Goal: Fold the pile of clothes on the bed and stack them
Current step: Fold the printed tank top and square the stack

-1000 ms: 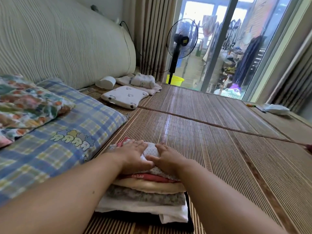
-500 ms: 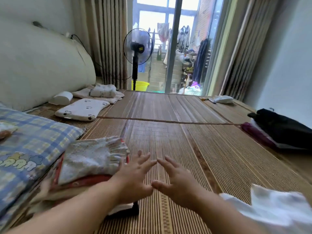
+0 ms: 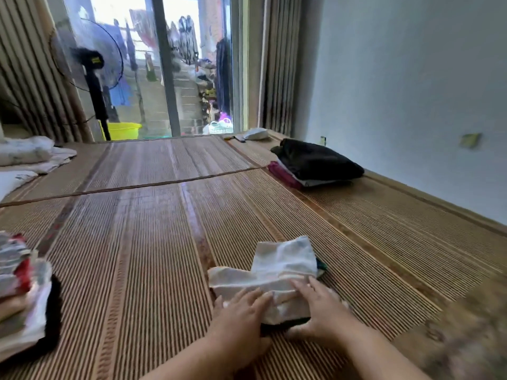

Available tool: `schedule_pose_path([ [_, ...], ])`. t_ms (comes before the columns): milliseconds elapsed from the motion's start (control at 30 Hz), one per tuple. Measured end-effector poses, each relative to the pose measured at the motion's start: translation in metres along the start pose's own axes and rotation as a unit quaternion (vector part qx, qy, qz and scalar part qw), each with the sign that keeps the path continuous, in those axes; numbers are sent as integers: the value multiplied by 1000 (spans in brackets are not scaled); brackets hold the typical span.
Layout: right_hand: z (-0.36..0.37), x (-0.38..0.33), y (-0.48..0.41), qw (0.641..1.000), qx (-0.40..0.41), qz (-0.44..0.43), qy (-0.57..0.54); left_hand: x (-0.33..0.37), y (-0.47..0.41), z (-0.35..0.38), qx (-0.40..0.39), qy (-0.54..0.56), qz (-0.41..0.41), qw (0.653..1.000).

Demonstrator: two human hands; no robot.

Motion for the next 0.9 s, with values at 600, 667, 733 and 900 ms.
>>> schedule_pose_path([
  [600,-105,-84,39,720,161,-134,-662,-118,92,-156,177,317,-50,931],
  [667,-115,-108,47,684,156,-141,-699,-133,109,-173,185,208,-65,958],
  [733,-118,-133,52,676,139,-150,-708,-144,120,-182,193,165,-81,964],
  [900,-114,-185,63,724,77,-189,-659,-151,143,-175,77,36,-102,991],
])
Point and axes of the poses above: each hand's wrist, its own y-axis away from the middle knuckle, its own z-axis out of the palm, x = y × z, the point moved 4 cm from there along -y, towards the middle knuckle, and after that the axes turned 5 degrees about -y, right-handed, at the moved point
